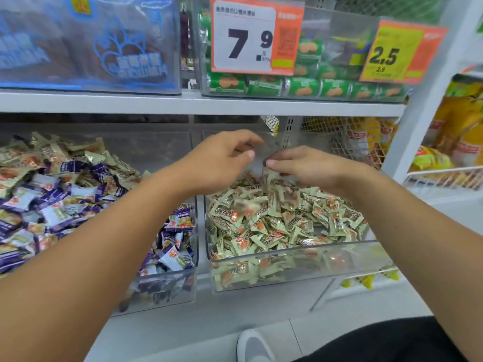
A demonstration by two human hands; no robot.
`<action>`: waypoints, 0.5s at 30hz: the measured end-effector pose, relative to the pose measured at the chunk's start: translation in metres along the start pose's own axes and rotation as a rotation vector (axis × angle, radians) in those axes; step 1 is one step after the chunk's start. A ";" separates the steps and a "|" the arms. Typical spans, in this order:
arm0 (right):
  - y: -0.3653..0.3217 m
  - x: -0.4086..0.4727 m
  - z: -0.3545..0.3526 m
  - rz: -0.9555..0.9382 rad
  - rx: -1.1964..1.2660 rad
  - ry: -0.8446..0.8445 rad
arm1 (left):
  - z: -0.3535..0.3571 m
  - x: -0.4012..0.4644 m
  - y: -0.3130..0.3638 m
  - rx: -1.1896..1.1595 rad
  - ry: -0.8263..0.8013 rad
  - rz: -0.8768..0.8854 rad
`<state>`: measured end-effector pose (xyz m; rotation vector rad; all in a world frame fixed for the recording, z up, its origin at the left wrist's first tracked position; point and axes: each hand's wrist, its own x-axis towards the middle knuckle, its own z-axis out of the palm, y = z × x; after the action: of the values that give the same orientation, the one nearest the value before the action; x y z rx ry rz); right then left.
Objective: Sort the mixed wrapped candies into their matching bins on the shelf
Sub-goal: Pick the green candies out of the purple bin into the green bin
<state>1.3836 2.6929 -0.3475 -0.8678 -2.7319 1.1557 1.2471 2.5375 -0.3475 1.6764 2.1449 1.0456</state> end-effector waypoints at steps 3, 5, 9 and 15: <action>-0.017 -0.003 0.017 -0.258 -0.244 -0.133 | -0.012 -0.007 -0.016 0.237 0.119 -0.004; -0.020 0.001 0.036 -0.308 -0.455 -0.326 | -0.019 -0.014 -0.027 0.352 0.111 -0.031; -0.013 0.016 0.042 -0.093 -0.801 -0.455 | -0.026 -0.024 -0.038 0.374 0.086 -0.021; -0.016 0.011 0.011 0.115 -1.236 -0.345 | -0.042 -0.041 -0.047 0.348 0.119 0.000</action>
<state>1.3638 2.6827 -0.3464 -0.8931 -3.5931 -0.6454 1.2009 2.4796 -0.3576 1.7957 2.5223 0.8266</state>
